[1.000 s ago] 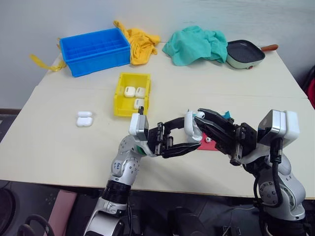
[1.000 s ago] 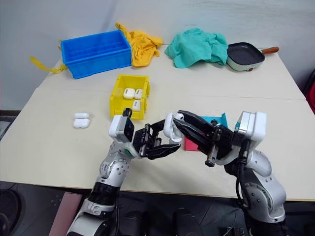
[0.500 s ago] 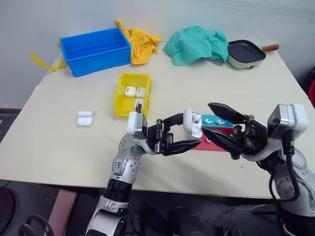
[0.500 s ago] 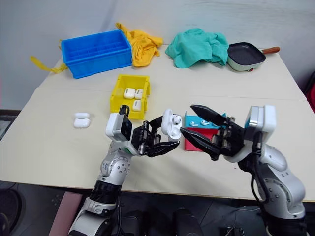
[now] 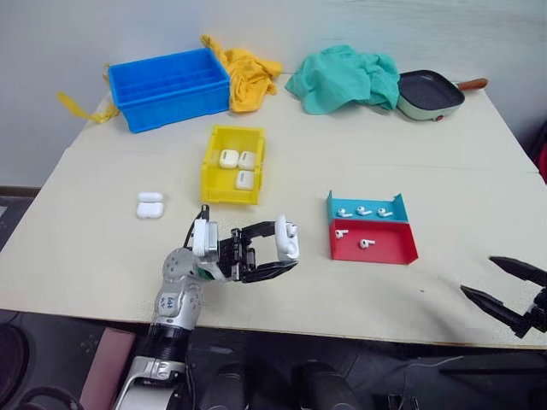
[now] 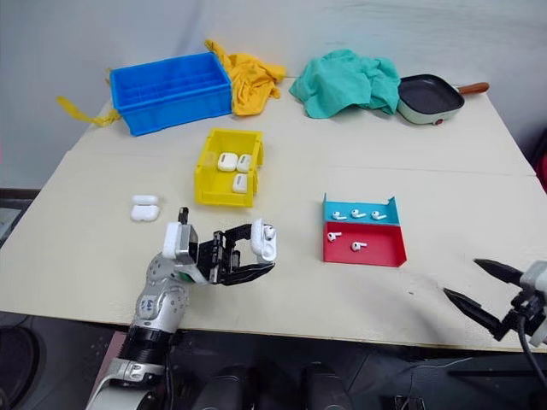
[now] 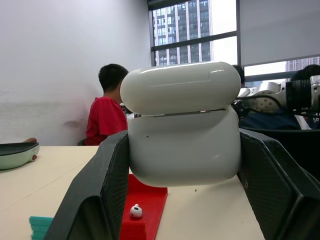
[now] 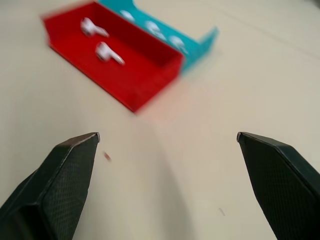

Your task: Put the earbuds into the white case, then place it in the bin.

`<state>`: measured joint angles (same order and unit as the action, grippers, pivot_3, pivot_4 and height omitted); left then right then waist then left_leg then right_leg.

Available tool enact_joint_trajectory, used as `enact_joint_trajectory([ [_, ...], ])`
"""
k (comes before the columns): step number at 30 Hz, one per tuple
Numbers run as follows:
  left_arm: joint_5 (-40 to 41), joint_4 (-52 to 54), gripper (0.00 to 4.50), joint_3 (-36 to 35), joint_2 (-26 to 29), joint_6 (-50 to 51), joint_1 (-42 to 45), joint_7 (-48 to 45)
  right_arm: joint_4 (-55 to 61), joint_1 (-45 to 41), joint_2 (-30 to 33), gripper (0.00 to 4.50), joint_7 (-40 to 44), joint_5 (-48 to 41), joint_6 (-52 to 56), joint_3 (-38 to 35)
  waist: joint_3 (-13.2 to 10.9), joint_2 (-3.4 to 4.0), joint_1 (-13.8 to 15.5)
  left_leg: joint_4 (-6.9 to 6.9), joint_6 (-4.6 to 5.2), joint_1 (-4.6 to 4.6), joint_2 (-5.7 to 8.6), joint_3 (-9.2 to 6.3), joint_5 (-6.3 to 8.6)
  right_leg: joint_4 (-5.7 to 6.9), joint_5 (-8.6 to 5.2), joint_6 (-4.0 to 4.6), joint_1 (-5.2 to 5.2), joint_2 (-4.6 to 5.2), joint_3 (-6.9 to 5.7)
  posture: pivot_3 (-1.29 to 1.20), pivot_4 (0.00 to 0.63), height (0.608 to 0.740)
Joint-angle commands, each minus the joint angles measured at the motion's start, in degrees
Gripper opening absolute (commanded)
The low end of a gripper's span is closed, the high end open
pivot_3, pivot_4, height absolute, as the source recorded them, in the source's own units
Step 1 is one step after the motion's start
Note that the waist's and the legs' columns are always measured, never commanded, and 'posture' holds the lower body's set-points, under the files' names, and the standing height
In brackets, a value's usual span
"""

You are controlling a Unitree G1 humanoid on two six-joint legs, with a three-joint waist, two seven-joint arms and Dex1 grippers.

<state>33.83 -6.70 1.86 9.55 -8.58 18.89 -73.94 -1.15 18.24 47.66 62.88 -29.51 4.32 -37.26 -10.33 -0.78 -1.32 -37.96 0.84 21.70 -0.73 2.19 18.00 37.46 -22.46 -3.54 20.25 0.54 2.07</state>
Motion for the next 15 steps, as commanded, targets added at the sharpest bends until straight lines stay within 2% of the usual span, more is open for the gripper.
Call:
enact_joint_trajectory([
  [1, 0.32, 4.32, 2.78, 0.33, -0.28, -0.28, -1.0, 1.44, 1.87, -5.67, 2.67, 4.47, 0.77, -0.62, 0.84, 2.65, 0.0, 0.01, -0.69, 0.02, -0.02, -0.07, -0.02, 0.03, -0.01, 0.05, 0.0, 0.0, -0.01, -0.02, 0.01, 0.0, 0.15, 0.74],
  [6, -0.85, 7.2, 2.78, 1.53, 0.04, -0.18, -2.94, 3.31, 5.12, -26.77, 11.63, 4.47, 4.98, 0.1, 11.92, 18.57, -0.1, 0.29, -1.99, 0.02, -0.07, -0.29, -0.02, 0.2, -0.08, 0.2, 0.01, 0.01, -0.14, -0.03, 0.11, 0.0, 0.15, 0.74],
  [8, -1.36, 7.67, 2.78, 1.9, 0.08, -0.32, -3.18, 4.19, 3.75, -37.26, 13.07, 4.1, 5.43, 1.76, 17.9, 25.59, -0.18, 0.16, -1.68, 0.06, -0.11, -0.38, -0.02, 0.1, -0.12, 0.26, 0.01, 0.02, -0.15, -0.05, 0.06, 0.0, 0.15, 0.74],
  [9, -1.35, 8.07, 2.78, 2.03, -0.11, -0.19, -3.28, 4.83, 2.26, -42.36, 13.52, 3.91, 7.75, 4.41, 17.46, 29.89, -0.2, 0.14, -1.62, 0.06, -0.15, -0.42, -0.09, 0.01, -0.11, 0.28, 0.01, 0.02, -0.17, -0.09, -0.02, 0.0, 0.15, 0.74],
  [13, -1.6, 9.11, 2.78, 2.8, -0.45, 0.04, -3.4, 6.02, -5.23, -57.3, 11.19, 2.59, 10.64, 11.33, 19.52, 40.66, -0.21, 0.12, -0.13, 0.09, -0.16, -0.16, -0.08, -0.04, -0.08, 0.29, 0.02, 0.02, 0.11, 0.02, -0.08, 0.0, 0.15, 0.74],
  [14, -1.65, 9.36, 2.78, 3.04, -0.47, 0.0, -3.55, 6.14, -8.41, -61.32, 10.38, 2.29, 10.94, 15.36, 19.0, 44.35, -0.21, 0.12, -0.06, 0.03, -0.23, -0.06, -0.07, -0.04, -0.09, 0.3, 0.02, 0.02, 0.19, 0.06, -0.09, 0.0, 0.15, 0.74],
  [15, -1.63, 9.52, 2.78, 3.14, -0.48, -0.01, -3.66, 6.29, -11.59, -64.56, 9.64, 2.29, 11.48, 18.83, 17.99, 47.43, -0.21, 0.12, -0.07, 0.03, -0.3, 0.01, -0.05, -0.04, -0.12, 0.28, 0.02, 0.02, 0.26, 0.11, -0.11, 0.0, 0.15, 0.74],
])
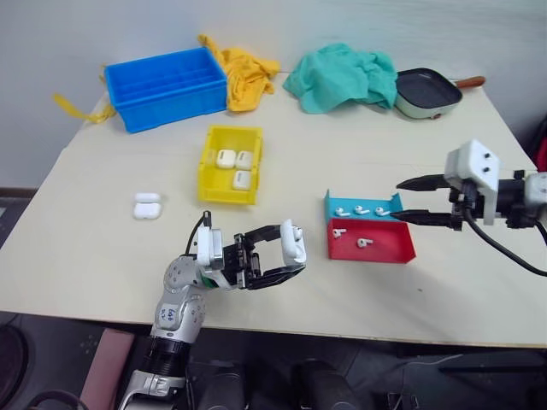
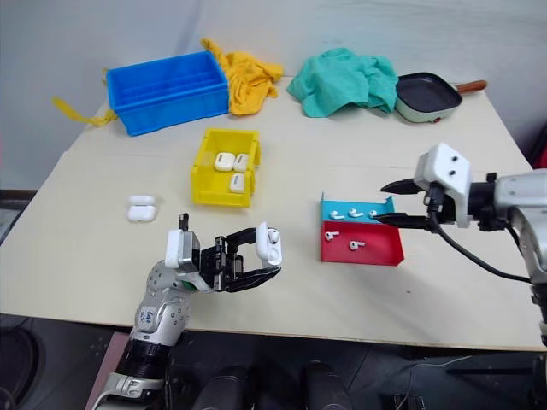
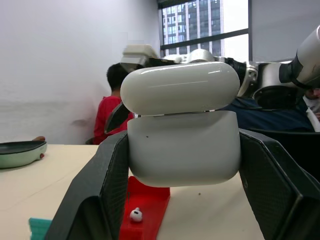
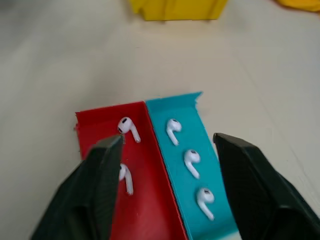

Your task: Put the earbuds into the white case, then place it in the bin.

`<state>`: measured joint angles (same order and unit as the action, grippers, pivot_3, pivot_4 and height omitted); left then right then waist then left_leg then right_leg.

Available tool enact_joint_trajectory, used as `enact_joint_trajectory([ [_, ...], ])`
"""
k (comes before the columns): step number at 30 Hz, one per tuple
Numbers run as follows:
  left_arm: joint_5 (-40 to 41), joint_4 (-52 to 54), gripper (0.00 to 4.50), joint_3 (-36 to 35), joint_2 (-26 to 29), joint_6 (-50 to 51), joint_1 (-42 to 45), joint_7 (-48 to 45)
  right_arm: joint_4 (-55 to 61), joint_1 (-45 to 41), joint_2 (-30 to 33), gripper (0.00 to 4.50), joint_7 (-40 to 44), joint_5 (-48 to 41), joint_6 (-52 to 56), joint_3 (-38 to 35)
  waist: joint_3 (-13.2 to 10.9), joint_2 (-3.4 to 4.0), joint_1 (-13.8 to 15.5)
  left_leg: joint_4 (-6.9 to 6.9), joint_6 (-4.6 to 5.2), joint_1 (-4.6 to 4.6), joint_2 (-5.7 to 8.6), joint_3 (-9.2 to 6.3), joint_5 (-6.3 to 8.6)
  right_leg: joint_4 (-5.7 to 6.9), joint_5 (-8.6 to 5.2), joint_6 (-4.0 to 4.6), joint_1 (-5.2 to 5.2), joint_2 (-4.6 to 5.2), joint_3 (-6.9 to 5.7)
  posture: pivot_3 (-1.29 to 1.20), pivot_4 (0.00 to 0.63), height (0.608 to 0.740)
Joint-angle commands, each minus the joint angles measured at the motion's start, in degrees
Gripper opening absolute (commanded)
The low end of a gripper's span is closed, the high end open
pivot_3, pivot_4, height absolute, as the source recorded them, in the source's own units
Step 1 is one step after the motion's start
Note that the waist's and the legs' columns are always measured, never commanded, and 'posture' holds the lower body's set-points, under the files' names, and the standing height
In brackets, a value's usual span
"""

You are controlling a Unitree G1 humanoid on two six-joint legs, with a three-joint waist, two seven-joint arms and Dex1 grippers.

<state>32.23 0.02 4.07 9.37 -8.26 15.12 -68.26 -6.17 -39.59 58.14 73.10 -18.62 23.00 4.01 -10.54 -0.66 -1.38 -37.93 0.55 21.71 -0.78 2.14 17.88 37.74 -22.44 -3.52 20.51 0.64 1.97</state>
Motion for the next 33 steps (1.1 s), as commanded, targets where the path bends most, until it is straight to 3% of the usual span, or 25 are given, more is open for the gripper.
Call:
enact_joint_trajectory([
  [1, -0.03, 2.86, 2.78, 0.99, -0.27, -0.39, 0.02, 0.69, -10.3, -9.95, -1.78, 2.29, 2.23, 11.11, -2.35, 9.07, 0.01, 0.01, -0.08, -0.02, 0.0, 0.09, 0.01, 0.05, 0.02, 0.0, 0.0, 0.0, 0.08, 0.02, 0.0, 0.0, 0.15, 0.74],
  [6, -0.04, 2.8, 2.78, 1.01, 0.17, -0.68, -0.28, 1.23, -26.19, -20.96, -7.16, 2.29, 4.53, 20.08, -10.58, 16.23, 0.0, 0.01, -0.18, -0.15, -0.01, 0.82, 0.02, 0.02, 0.01, 0.3, 0.03, -0.06, 0.93, 0.07, -0.09, 0.0, 0.15, 0.74],
  [14, -0.41, 3.87, 2.78, 1.11, 0.41, -1.18, -0.98, 2.81, -49.38, -32.78, -14.55, 2.29, 6.82, 31.92, -25.06, 23.16, 0.0, 0.01, -0.56, -0.17, -0.13, 0.76, -0.01, 0.07, -0.06, 0.62, 0.03, -0.06, 1.03, 0.05, -0.11, 0.0, 0.15, 0.74],
  [24, -0.99, 5.48, 2.78, 1.57, 0.65, -1.62, -2.24, 4.49, -60.14, -35.46, -17.62, 2.29, 5.65, 39.81, -32.94, 24.81, 0.01, 0.01, -0.51, -0.27, -0.16, 0.7, -0.01, 0.07, -0.07, 0.89, 0.03, -0.06, 1.03, 0.06, -0.11, 0.0, 0.15, 0.74],
  [33, -1.58, 5.49, 2.78, 1.76, 1.12, -1.89, -2.37, 4.62, -62.04, -35.16, -19.62, 2.29, 5.96, 41.92, -35.22, 23.89, 0.01, 0.01, -0.85, -0.28, -0.24, 0.63, -0.01, 0.07, -0.12, 1.04, 0.03, -0.06, 1.03, 0.05, -0.12, 0.0, 0.15, 0.74],
])
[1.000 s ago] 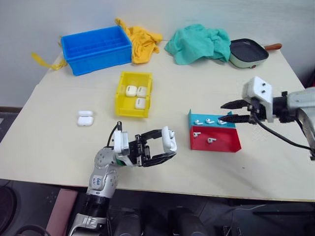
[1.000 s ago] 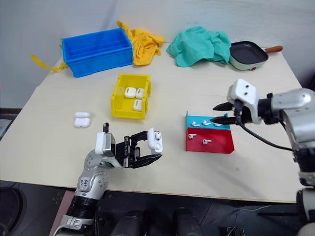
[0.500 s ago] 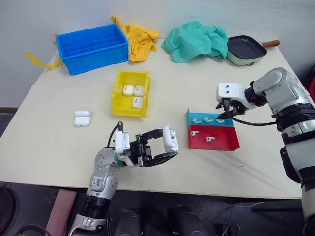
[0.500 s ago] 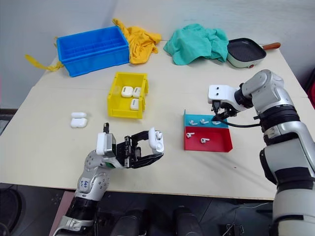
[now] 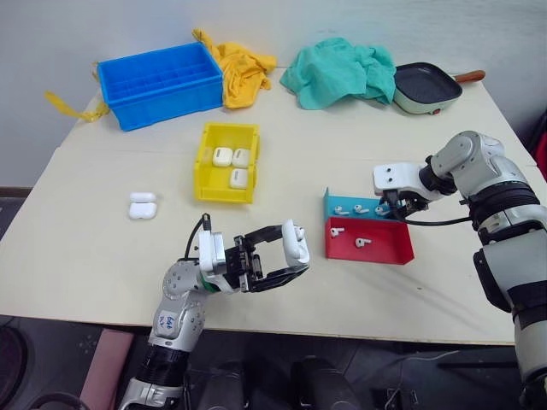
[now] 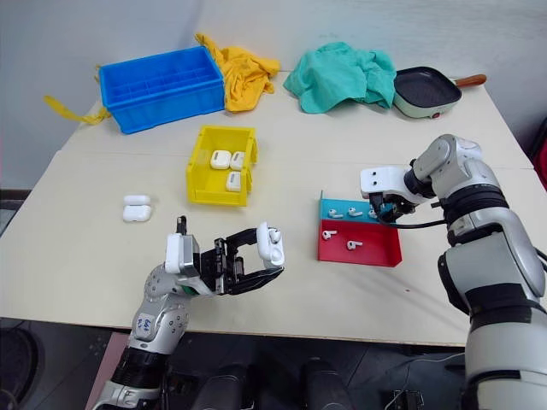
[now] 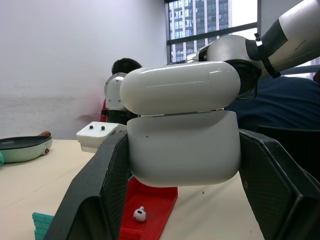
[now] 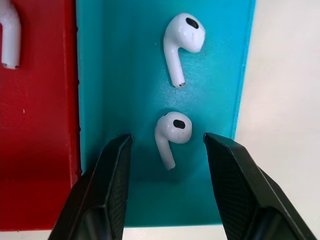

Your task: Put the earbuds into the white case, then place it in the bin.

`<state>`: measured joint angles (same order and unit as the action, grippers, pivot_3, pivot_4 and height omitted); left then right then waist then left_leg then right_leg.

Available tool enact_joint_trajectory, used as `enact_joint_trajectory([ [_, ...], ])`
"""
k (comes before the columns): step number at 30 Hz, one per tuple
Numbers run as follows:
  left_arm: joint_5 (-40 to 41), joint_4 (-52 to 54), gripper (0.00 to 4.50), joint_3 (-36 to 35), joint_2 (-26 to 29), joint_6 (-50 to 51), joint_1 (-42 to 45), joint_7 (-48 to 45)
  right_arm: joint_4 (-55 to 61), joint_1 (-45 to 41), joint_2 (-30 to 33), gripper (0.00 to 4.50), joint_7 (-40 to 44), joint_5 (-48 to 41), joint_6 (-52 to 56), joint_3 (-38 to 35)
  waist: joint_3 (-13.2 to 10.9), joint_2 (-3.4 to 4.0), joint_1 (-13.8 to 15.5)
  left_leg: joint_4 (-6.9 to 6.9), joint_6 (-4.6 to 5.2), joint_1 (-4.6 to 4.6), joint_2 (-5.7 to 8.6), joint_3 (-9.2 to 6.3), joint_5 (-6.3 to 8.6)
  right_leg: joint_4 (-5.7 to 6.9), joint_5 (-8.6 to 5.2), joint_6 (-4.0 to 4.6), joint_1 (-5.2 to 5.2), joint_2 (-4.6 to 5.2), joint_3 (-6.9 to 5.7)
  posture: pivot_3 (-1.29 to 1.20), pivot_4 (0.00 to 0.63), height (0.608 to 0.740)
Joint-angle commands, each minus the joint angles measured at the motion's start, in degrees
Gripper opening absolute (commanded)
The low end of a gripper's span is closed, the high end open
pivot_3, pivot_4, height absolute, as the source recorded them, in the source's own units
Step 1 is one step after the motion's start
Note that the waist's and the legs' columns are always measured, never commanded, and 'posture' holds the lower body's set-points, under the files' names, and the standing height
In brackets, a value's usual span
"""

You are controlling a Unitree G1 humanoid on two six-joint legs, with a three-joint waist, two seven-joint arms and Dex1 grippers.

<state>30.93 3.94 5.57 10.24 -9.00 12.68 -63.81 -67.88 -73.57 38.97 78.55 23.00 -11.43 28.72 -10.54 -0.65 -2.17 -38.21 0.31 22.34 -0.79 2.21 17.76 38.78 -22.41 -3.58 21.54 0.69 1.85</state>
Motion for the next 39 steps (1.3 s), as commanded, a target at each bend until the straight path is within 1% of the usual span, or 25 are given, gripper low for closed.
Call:
enact_joint_trajectory([
  [1, -0.27, 1.45, 2.78, 0.23, 0.19, -1.14, 0.25, 0.17, -0.4, -1.17, -0.63, 2.29, 0.42, 0.46, -0.81, -0.88, 0.0, 0.0, -0.14, 0.0, -0.02, -0.01, 0.0, 0.0, -0.01, 0.01, 0.0, 0.0, 0.0, 0.0, 0.0, 0.0, 0.15, 0.74],
  [12, -0.18, 1.36, 2.78, 0.21, 0.05, -1.03, 0.36, 0.16, -0.62, -1.14, -0.92, 2.29, 1.97, 1.48, -0.05, -0.73, 0.0, 0.0, -0.38, -0.01, -0.07, -0.05, 0.0, -0.01, -0.04, 0.12, 0.0, 0.0, 0.0, 0.0, -0.01, 0.0, 0.15, 0.74],
  [15, -0.16, 1.16, 2.78, 0.04, 0.11, -0.99, 0.49, 0.18, -0.48, -1.0, -0.96, 1.71, 1.89, 1.42, -0.05, -0.94, 0.0, 0.0, -0.51, -0.01, -0.07, -0.05, 0.0, -0.01, -0.04, 0.13, 0.0, 0.0, 0.0, 0.0, -0.01, 0.0, 0.15, 0.74],
  [17, -0.14, 1.12, 2.78, -0.08, 0.17, -0.95, 0.61, 0.25, -0.45, -0.95, -0.89, 1.05, 1.88, 1.59, -0.02, -0.88, 0.0, 0.0, -0.68, -0.03, -0.07, -0.05, 0.0, -0.01, -0.04, 0.13, 0.0, 0.0, 0.0, 0.0, -0.01, 0.0, 0.15, 0.74],
  [28, -0.11, 1.45, 2.78, -0.26, 0.31, -0.81, 0.6, 0.84, -0.27, -0.67, -0.63, 1.05, 2.45, 1.13, 0.2, -1.84, 0.0, 0.0, -0.93, -0.07, -0.09, -0.05, 0.0, -0.01, -0.05, 0.19, 0.0, 0.0, 0.0, 0.0, -0.01, 0.0, 0.15, 0.74],
  [30, -0.03, 1.52, 2.78, -0.21, 0.26, -0.72, 0.69, 0.94, -0.02, -0.48, -0.41, 0.69, 2.62, 0.64, 0.53, -2.42, 0.0, 0.0, -0.93, -0.08, -0.09, -0.05, 0.0, -0.01, -0.05, 0.2, 0.0, 0.0, 0.0, 0.0, -0.01, 0.0, 0.15, 0.74],
  [31, 0.01, 1.48, 2.78, -0.2, 0.23, -0.68, 0.8, 0.95, 0.19, -0.38, -0.2, 0.5, 2.53, 0.35, 0.57, -2.83, 0.0, 0.0, -0.93, -0.08, -0.09, -0.05, 0.0, -0.01, -0.05, 0.2, 0.0, 0.0, 0.0, 0.0, -0.01, 0.0, 0.15, 0.74],
  [35, 0.23, 0.77, 2.78, -0.16, -0.3, -0.7, 1.91, 0.99, 2.44, -0.63, 2.08, 0.48, 4.46, -3.67, 2.06, -7.3, 0.0, 0.0, -0.92, -0.09, -0.09, -0.05, 0.0, 0.0, -0.06, 0.2, 0.0, 0.0, 0.0, 0.0, -0.01, 0.0, 0.15, 0.74],
  [37, 0.61, 0.16, 2.78, -0.08, -1.09, -0.76, 3.02, 1.01, 4.96, -0.65, 4.28, 0.48, 7.37, -8.02, 5.12, -11.49, 0.0, 0.0, -0.66, -0.09, -0.09, -0.03, 0.0, 0.0, -0.06, 0.2, 0.0, 0.0, 0.0, 0.0, -0.01, 0.0, 0.15, 0.74],
  [39, 0.73, -0.83, 2.78, 0.24, -1.97, -0.84, 4.33, 0.73, 9.35, 0.9, 6.53, 0.48, 11.65, -14.35, 10.27, -16.37, 0.0, 0.0, -0.28, -0.08, -0.09, -0.02, 0.0, -0.01, -0.06, 0.18, 0.0, 0.0, 0.0, 0.0, -0.02, 0.0, 0.15, 0.74],
])
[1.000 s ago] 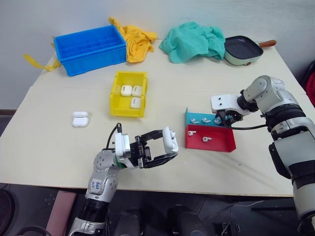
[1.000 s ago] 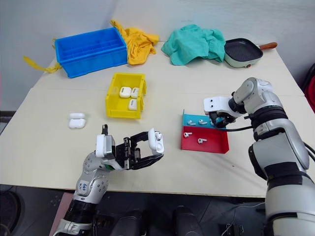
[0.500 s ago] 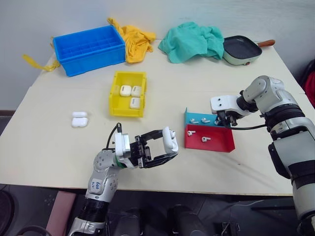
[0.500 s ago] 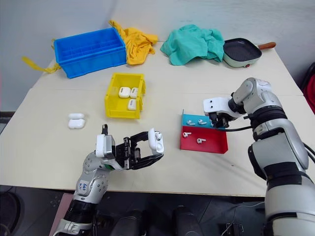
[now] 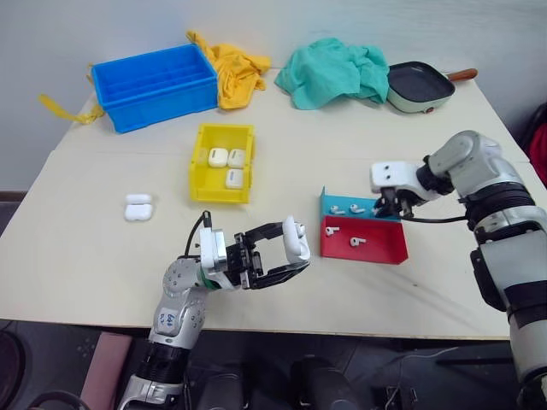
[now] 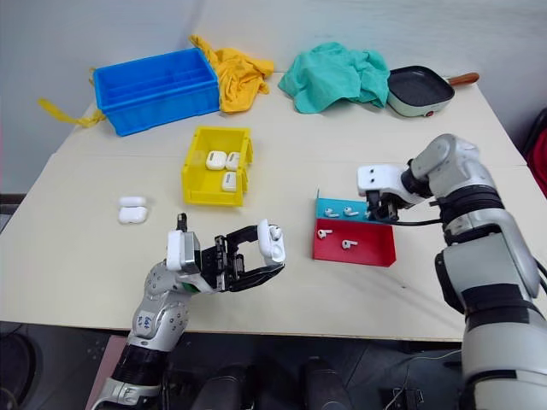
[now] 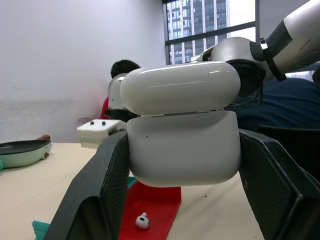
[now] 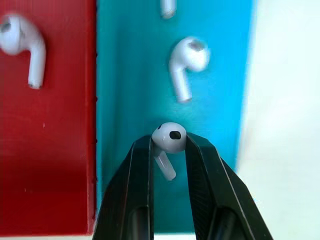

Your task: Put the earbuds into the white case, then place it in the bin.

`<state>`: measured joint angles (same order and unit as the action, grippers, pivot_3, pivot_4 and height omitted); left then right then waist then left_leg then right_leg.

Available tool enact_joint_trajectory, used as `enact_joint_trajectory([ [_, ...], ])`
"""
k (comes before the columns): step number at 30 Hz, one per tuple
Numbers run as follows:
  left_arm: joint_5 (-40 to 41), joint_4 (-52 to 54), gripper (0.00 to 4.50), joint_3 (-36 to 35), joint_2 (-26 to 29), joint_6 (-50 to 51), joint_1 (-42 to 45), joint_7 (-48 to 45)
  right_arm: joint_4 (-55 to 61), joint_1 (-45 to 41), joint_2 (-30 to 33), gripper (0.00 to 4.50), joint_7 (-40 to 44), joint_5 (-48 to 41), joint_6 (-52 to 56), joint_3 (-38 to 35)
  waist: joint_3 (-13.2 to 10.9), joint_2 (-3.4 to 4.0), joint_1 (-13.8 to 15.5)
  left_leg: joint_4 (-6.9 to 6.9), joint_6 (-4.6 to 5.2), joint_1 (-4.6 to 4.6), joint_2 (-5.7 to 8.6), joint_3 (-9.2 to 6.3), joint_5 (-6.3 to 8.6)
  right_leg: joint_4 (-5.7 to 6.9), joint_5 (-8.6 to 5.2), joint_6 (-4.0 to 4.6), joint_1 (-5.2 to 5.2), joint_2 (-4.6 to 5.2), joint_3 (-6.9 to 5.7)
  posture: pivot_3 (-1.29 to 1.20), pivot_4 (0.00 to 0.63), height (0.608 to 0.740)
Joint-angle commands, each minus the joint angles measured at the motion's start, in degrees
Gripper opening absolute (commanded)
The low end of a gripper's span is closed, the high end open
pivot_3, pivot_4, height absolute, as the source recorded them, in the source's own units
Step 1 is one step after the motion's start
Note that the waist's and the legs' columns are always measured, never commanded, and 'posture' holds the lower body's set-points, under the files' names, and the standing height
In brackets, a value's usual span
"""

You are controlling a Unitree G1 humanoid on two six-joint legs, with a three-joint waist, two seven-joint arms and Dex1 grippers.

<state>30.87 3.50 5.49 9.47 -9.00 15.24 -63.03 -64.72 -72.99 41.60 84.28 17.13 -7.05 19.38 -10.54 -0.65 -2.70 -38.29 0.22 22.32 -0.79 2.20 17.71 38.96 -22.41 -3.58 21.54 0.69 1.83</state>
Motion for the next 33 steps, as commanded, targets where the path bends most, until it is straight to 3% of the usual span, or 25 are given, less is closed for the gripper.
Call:
enact_joint_trajectory([
  [1, 0.82, -0.93, 2.78, 0.49, -1.57, -0.85, 2.41, -0.44, 9.77, 2.27, 5.35, 0.48, 7.3, -12.35, 8.85, -9.03, 0.0, 0.0, 0.38, 0.01, 0.01, 0.01, 0.0, -0.01, 0.0, -0.03, 0.0, 0.0, -0.01, 0.0, -0.01, 0.0, 0.15, 0.74],
  [4, 1.25, -3.03, 2.78, 0.79, -2.95, -0.61, 4.98, -1.47, 26.81, 12.6, 9.78, 0.48, 8.22, -29.43, 23.14, -16.55, 0.0, -0.02, 1.25, 0.03, 0.01, 0.0, 0.0, -0.08, 0.01, -0.07, 0.0, 0.0, -0.06, -0.01, -0.09, 0.0, 0.15, 0.74],
  [7, 2.13, -4.67, 2.78, 0.34, -4.03, -0.12, 7.19, -2.21, 46.12, 22.87, 9.33, 0.48, 4.3, -45.24, 41.75, -28.15, 0.01, -0.01, 1.39, 0.02, 0.02, 0.1, 0.0, -0.11, 0.01, -0.07, 0.0, 0.0, -0.07, -0.03, -0.13, 0.0, 0.15, 0.74],
  [12, 4.22, -7.35, 2.78, -0.88, -6.72, 1.43, 10.68, -1.73, 71.27, 34.89, 0.76, 0.48, -17.7, -73.83, 69.28, -43.92, 0.01, -0.04, 0.99, -0.04, 0.01, 0.13, -0.03, -0.06, -0.01, -0.02, 0.0, 0.0, -0.07, -0.09, -0.11, 0.0, 0.15, 0.74],
  [17, 4.83, -8.31, 2.78, -0.7, -8.56, 2.52, 12.29, -1.87, 84.74, 42.42, -6.69, 0.48, -36.48, -96.08, 75.56, -45.62, 0.01, -0.05, 1.18, -0.05, -0.02, 0.11, -0.03, -0.07, -0.07, -0.08, 0.0, 0.0, -0.1, -0.13, -0.06, 0.0, 0.15, 0.74],
  [23, 4.58, -7.92, 2.78, -0.44, -9.49, 3.21, 12.57, -1.69, 89.57, 46.58, -8.58, 0.48, -45.68, -102.46, 71.27, -43.11, 0.02, -0.07, 1.19, -0.09, 0.08, 0.18, 0.0, -0.07, -0.05, -0.25, 0.03, -0.06, -0.12, -0.12, -0.01, 0.0, 0.15, 0.74],
  [33, 4.2, -6.6, 2.78, 0.22, -10.72, 2.8, 10.91, -1.03, 89.94, 48.42, -7.67, 0.48, -46.11, -100.25, 65.18, -38.74, 0.02, -0.07, 1.15, -0.05, 0.07, 0.16, 0.0, -0.07, -0.06, -0.28, 0.03, -0.06, -0.12, -0.14, 0.01, 0.0, 0.15, 0.74],
])
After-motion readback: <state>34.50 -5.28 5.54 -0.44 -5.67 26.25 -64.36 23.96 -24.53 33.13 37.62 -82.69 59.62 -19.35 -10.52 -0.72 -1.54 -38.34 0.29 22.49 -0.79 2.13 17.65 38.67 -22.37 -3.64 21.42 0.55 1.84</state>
